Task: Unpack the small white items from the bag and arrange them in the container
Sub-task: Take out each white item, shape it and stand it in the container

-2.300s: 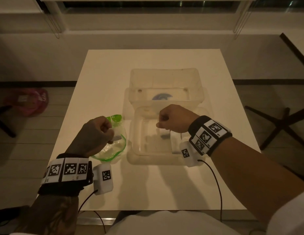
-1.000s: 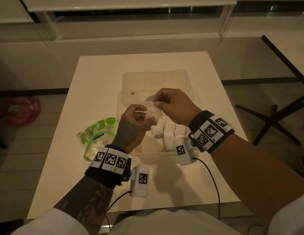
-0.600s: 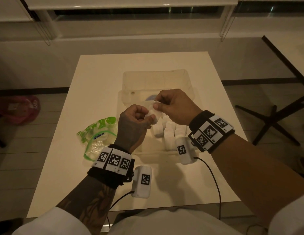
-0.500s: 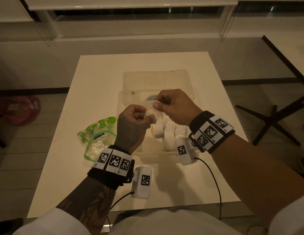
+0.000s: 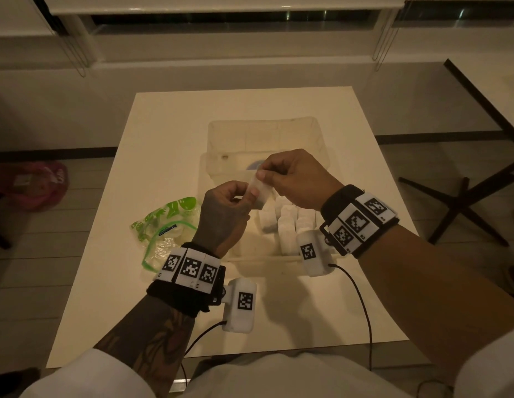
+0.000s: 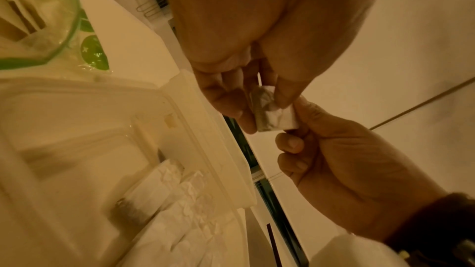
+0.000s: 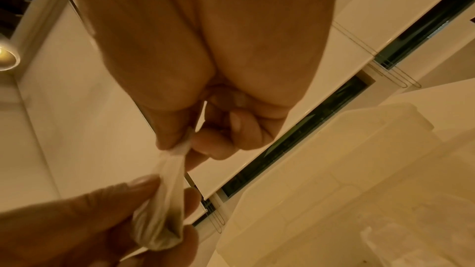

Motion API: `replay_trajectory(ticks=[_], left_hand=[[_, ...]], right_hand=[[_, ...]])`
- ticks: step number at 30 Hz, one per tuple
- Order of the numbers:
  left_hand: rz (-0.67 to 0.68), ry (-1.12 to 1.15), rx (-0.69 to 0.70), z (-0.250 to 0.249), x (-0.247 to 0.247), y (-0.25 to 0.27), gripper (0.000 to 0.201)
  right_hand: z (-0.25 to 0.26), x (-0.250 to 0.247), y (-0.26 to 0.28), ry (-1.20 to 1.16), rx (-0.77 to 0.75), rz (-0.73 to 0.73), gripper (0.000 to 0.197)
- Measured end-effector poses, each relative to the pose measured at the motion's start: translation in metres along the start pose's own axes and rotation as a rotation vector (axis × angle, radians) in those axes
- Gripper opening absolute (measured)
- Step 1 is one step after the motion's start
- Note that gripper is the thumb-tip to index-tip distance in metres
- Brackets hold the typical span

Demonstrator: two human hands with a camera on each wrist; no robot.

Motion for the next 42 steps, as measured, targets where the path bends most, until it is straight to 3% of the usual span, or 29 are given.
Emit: replay_trajectory(ticks=[5,8,12,16,21,34,42], left_hand=[[0.175,0.197,-0.043,0.0,0.011,0.0,0.018],[0.254,0.098,-0.055,-0.002,0.02,-0.001,0.028],[0.374,0.103,-0.125,-0.001,0.034,0.002,0.031],[0.339,0.308,-0.14,0.003,0.034,0.004,0.024],[0.373,0.274,-0.192,0.01,0.04,0.006,0.023],[0.344,0.352,-0.225,0.018,0.043,0.006,0.017],[0.37,0.258,-0.231,0.019,0.046,0.002,0.028]], right_hand=[[0.0,-0.005,-0.001,0.036,0.013,-0.003,0.014],[0.007,0.001,0.0,0.041,-0.014,0.082,0.011],[0.008,-0.001,-0.002,0.049,-0.008,0.079,0.013],[0.003,0.007,0.0,0.05,0.03,0.162,0.019],[-0.003,0.003,0.0,0.048,0.04,0.084,0.017],[-0.013,0.009,0.003,-0.062,0.03,0.099,0.011],[-0.016,0.006,0.005,-0.101,0.027,0.071,0.011]])
Point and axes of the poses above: each hand's wrist, its own y-axis away from the middle knuckle, its own x-axis out of the palm, z = x × y, the point moved 10 cm from there along -y, towards the middle knuckle, and after that the axes turned 13 degrees about z, right-handed, at the moved point
